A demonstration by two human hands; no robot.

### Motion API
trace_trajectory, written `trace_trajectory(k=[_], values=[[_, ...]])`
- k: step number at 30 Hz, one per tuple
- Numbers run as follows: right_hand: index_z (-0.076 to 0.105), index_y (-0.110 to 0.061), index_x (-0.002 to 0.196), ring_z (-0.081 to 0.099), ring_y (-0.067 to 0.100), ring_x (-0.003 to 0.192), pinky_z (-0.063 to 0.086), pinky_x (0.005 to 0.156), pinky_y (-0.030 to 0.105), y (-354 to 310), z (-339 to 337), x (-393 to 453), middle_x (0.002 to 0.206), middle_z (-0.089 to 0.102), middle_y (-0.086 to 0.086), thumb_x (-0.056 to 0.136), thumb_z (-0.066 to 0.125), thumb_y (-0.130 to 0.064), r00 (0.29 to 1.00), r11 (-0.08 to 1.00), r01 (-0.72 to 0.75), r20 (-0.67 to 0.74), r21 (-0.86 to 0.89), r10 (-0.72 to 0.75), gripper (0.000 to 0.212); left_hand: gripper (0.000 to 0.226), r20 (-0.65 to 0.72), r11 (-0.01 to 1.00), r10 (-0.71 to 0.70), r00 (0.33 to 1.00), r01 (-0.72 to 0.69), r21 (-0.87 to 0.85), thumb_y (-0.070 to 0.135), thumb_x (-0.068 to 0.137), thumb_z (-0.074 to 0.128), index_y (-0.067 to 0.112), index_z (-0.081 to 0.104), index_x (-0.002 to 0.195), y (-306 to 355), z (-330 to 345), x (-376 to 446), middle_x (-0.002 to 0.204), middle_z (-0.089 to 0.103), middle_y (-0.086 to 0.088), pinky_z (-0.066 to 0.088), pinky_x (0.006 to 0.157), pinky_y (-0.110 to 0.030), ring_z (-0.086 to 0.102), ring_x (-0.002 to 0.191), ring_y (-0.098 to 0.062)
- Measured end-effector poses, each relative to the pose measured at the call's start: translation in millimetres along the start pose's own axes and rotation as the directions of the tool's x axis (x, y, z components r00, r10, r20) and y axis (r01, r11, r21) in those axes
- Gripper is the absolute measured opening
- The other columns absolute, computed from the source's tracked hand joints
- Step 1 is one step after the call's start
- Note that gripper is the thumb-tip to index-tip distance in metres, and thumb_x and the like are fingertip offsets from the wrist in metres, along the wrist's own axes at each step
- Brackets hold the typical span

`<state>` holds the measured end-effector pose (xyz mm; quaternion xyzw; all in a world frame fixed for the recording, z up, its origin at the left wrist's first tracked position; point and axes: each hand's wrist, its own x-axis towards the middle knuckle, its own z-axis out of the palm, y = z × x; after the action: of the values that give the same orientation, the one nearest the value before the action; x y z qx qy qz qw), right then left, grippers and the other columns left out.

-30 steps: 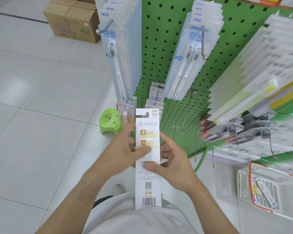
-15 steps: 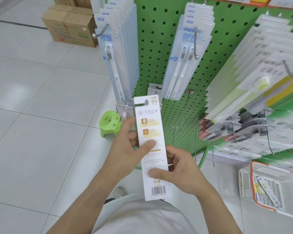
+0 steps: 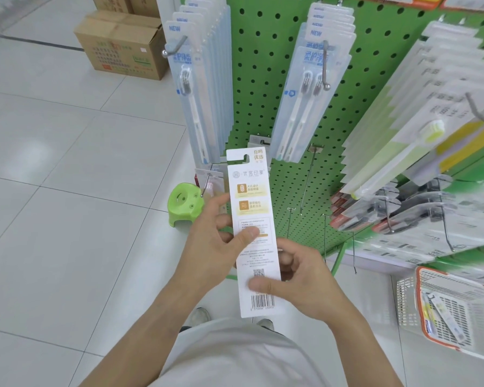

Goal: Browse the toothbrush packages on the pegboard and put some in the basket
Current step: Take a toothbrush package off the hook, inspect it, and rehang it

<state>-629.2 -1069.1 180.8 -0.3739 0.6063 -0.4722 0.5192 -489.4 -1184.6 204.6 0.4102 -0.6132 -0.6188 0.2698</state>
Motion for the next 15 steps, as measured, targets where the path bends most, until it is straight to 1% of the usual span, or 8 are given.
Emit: trace_trajectory(k=[3,6,8,10,11,13,14,15], values=[[0.072,-0.021,0.108,0.077,0.031,0.088,0.059,0.085,0.057,1.8,-0.1,-1.5,0.097,0.079,0.008,0.078,0.086,-0.026,0.998,0.999,-0.04,-0.047,0.018,0.041,0.034,0.044,0.019,0.999,-0.038,0.999,0.038,0.006,0.01,0.088,0.075,0.034,0.051,0.116,-0.6,1.2,-2.7,0.089,0.078,0.012,0.053,0.048,-0.025,0.075,0.068,-0.019],[0.07,-0.022,0.11,0.077,0.027,0.086,0.06,0.082,0.055,0.4,1.2,-3.0,0.095,0.08,0.002,0.08,0.086,-0.029,0.998,0.991,-0.057,-0.022,-0.122,0.054,0.035,0.028,0.017,0.997,-0.051,0.999,0.05,0.059,0.021,0.09,0.073,0.021,0.058,0.113,1.2,-0.1,-3.6,0.084,0.079,0.005,0.053,0.049,-0.027,0.074,0.066,-0.023],[0.074,-0.023,0.106,0.077,0.019,0.083,0.062,0.077,0.045,-0.5,3.5,-3.6,0.094,0.08,-0.004,0.083,0.085,-0.025,1.0,0.984,-0.029,-0.009,-0.174,0.027,0.026,0.017,0.043,0.994,-0.053,0.998,0.049,0.095,0.029,0.09,0.073,0.018,0.064,0.1,-0.2,-1.0,-4.0,0.078,0.078,-0.002,0.055,0.052,-0.039,0.073,0.066,-0.031],[0.078,-0.023,0.099,0.073,0.012,0.072,0.058,0.064,0.034,-2.2,6.8,-4.0,0.089,0.079,-0.006,0.086,0.082,-0.026,1.0,0.979,0.011,-0.007,-0.205,-0.013,0.014,0.025,0.054,0.991,-0.037,0.998,0.029,0.132,0.042,0.088,0.071,0.017,0.067,0.09,-1.4,-0.3,-6.3,0.074,0.077,-0.008,0.057,0.06,-0.053,0.071,0.07,-0.04],[0.078,-0.023,0.095,0.068,0.016,0.062,0.054,0.057,0.035,-2.5,8.5,-3.8,0.084,0.079,-0.004,0.086,0.081,-0.032,1.0,0.973,0.021,-0.018,-0.231,-0.026,0.013,0.028,0.044,0.99,-0.028,0.999,0.022,0.138,0.045,0.087,0.07,0.017,0.069,0.088,-1.1,0.5,-7.6,0.075,0.077,-0.007,0.058,0.066,-0.055,0.072,0.071,-0.038],[0.076,-0.023,0.089,0.058,0.029,0.055,0.05,0.051,0.041,-1.1,11.3,-1.9,0.071,0.074,0.001,0.083,0.078,-0.044,0.997,0.939,0.03,-0.057,-0.344,-0.053,0.022,0.02,-0.002,0.988,0.012,1.0,-0.012,0.153,0.04,0.089,0.069,0.02,0.071,0.094,-2.9,2.3,-8.4,0.082,0.078,0.005,0.06,0.072,-0.048,0.075,0.073,-0.02],[0.075,-0.023,0.088,0.052,0.026,0.052,0.046,0.049,0.039,0.3,12.4,-1.0,0.065,0.069,0.002,0.082,0.076,-0.046,0.994,0.907,0.038,-0.08,-0.419,-0.078,0.024,0.013,-0.021,0.981,0.049,0.999,-0.044,0.189,0.036,0.092,0.069,0.025,0.07,0.1,-4.0,2.3,-7.8,0.087,0.077,0.014,0.061,0.072,-0.041,0.074,0.075,-0.011],[0.072,-0.022,0.088,0.046,0.017,0.048,0.042,0.049,0.036,2.1,13.6,0.1,0.061,0.065,0.002,0.083,0.075,-0.045,0.989,0.871,0.049,-0.097,-0.489,-0.11,0.023,0.014,-0.019,0.969,0.083,0.996,-0.077,0.233,0.036,0.093,0.068,0.035,0.065,0.107,-4.3,1.9,-7.2,0.093,0.075,0.022,0.06,0.072,-0.036,0.073,0.078,-0.004]])
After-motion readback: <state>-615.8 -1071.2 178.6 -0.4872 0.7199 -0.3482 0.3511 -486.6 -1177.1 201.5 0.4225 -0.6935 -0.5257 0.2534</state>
